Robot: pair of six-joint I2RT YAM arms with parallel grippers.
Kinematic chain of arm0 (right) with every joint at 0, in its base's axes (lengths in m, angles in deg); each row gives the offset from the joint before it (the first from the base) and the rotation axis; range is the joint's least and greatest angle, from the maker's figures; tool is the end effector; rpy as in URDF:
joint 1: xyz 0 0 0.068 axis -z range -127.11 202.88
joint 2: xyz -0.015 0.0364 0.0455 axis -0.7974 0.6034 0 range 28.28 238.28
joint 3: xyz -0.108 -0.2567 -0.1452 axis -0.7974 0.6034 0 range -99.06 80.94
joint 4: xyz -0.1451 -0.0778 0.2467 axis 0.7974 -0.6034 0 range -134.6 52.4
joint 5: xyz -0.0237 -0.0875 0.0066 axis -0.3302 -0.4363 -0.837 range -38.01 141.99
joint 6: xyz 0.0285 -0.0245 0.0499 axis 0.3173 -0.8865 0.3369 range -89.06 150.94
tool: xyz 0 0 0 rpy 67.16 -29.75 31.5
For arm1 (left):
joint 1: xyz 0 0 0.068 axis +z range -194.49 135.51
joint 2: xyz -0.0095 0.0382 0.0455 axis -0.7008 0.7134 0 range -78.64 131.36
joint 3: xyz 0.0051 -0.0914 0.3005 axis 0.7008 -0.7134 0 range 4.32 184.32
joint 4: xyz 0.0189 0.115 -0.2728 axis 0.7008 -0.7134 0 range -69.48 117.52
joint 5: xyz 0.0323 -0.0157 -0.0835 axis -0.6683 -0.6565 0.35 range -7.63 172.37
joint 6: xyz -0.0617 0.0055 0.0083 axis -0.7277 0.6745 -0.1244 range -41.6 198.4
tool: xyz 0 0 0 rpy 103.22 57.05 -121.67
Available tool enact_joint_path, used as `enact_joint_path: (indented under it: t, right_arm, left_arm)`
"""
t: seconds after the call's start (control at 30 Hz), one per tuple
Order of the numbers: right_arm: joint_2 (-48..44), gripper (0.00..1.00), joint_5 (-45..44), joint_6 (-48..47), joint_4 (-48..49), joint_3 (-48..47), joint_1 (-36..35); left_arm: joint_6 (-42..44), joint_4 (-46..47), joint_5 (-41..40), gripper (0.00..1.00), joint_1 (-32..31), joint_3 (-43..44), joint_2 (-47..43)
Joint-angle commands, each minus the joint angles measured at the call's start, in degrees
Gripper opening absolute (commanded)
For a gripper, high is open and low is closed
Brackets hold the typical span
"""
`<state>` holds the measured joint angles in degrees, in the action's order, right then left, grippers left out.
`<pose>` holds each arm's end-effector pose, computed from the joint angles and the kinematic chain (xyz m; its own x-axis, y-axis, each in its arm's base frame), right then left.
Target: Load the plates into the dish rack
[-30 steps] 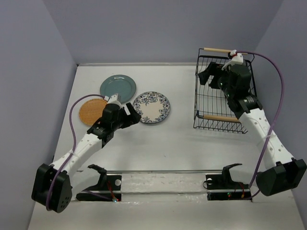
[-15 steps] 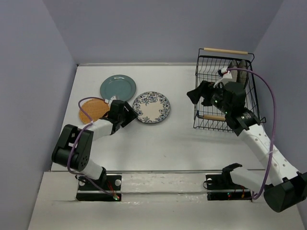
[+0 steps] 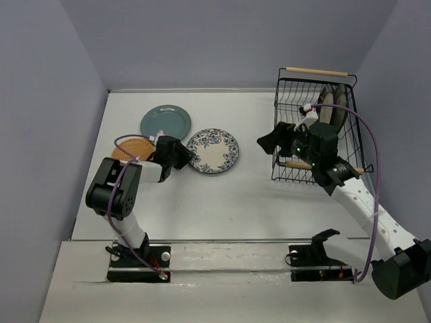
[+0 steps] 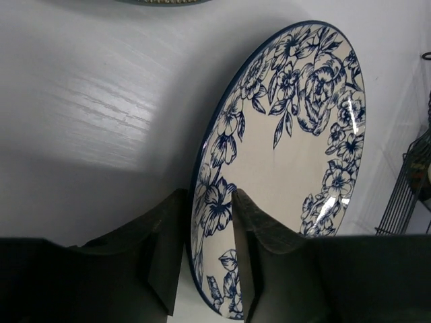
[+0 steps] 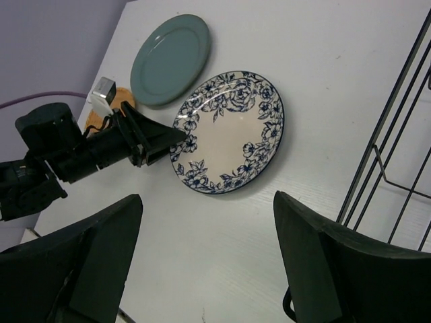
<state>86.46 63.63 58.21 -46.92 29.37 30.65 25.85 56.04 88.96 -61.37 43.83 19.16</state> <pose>0.2385 0.1078 0.3680 -0.4779 0.2894 -0.8294 -0.3728 0.7881 0.4898 0.3488 -0.1114 0.1483 -0.5937 -0.6440 -0.4825 -0.1440 0.6749 -0.7237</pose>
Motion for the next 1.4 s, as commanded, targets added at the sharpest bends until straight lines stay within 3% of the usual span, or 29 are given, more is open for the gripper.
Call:
enact_joint_path:
  t: [0.0, 0.13, 0.3, 0.53, 0.77, 0.93, 1.23, 1.37]
  right_arm:
    - [-0.1, 0.84, 1.8, 0.7, 4.5, -0.7, -0.8]
    - [0.5, 0.84, 2.1, 1.2, 4.7, -0.8, -1.3]
    - [2.0, 0.84, 2.9, 0.9, 4.1, -2.4, -1.8]
    - [7.5, 0.86, 5.8, 0.7, 2.9, -6.7, -1.8]
    - [13.8, 0.92, 6.0, 0.9, 1.1, -10.7, -2.9]
    - [17.2, 0.95, 7.5, 0.8, -0.2, -13.7, -2.9]
    - [21.2, 0.95, 15.5, 3.5, 4.0, -14.3, -4.6]
    - [22.4, 0.86, 20.1, 6.1, 8.6, -12.6, -4.6]
  left_arm:
    - [-0.4, 2.2, -0.3, 0.38, -0.4, 1.6, 2.0]
    - [0.3, 2.5, -1.7, 0.06, -0.8, 1.5, 1.4]
    - [0.6, 2.5, -1.8, 0.06, -1.0, -1.3, -6.3]
    - [1.7, 0.5, 0.0, 0.06, -0.9, -6.4, -27.8]
    - [0.3, -1.8, 6.9, 0.06, 0.8, -4.3, -39.9]
    - [2.6, -5.5, 9.3, 0.06, 0.8, -0.6, -43.6]
    - [1.8, -4.0, 16.4, 0.06, 0.8, 1.2, -46.4]
    - [2.2, -3.5, 20.4, 0.06, 0.8, 3.5, -46.8]
